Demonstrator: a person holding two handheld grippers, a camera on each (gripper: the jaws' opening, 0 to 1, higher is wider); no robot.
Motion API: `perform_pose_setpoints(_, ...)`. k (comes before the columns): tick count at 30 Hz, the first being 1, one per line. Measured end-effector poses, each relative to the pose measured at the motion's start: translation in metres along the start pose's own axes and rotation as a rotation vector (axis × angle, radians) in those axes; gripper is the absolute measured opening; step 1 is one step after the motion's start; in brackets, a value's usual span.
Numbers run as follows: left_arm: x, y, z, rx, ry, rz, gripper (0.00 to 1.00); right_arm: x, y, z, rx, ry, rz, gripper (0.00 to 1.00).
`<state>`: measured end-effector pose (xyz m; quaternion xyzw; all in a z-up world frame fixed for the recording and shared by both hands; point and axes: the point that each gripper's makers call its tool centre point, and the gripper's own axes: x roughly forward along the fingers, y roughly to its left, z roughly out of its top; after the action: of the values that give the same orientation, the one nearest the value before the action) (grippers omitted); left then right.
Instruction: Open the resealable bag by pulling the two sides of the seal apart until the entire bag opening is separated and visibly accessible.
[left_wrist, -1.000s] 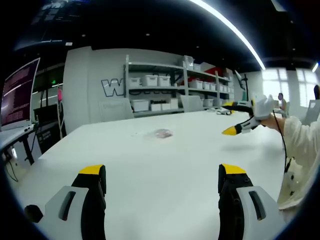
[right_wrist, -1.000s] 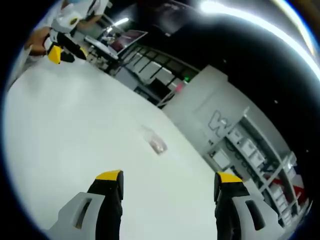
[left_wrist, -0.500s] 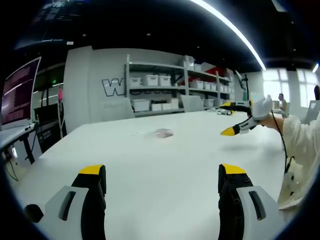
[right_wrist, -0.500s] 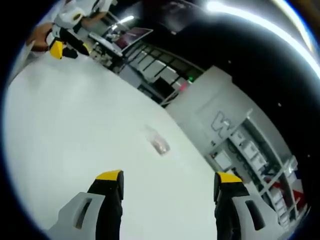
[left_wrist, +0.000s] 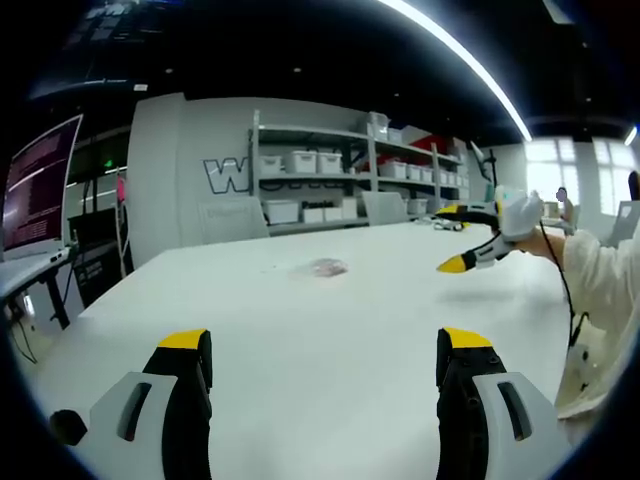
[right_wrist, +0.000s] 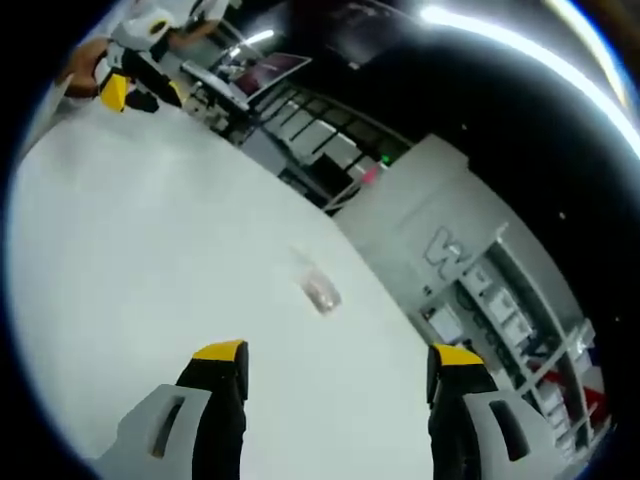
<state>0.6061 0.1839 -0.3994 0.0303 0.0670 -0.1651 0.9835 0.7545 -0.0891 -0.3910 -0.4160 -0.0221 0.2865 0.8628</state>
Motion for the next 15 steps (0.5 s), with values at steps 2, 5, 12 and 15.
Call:
perform_pose_setpoints(2, -0.0003, 0.0003, 0.0002, -0.001, -0.001, 0.001, 0.93, 0.0011, 0.0003, 0.0008, -0.003, 0.001, 0.001, 0.72)
perform_pose_setpoints(5, -0.0011, 0.0013, -0.0002, 0.0, 0.002, 0.003, 0.93, 0.002, 0.001, 0.0014, -0.007, 0.001, 0.003, 0.72)
perform_pose_setpoints(12, -0.0017, 0.0014, 0.0009, 0.001, -0.002, 0.002, 0.93, 0.0025, 0.0016, 0.001, -0.007, 0.003, 0.003, 0.72)
perform_pose_setpoints(15, -0.0018, 0.0021, 0.0006, 0.0, -0.002, 0.004, 0.93, 0.0027, 0.002, 0.0007, -0.011, 0.006, 0.004, 0.72)
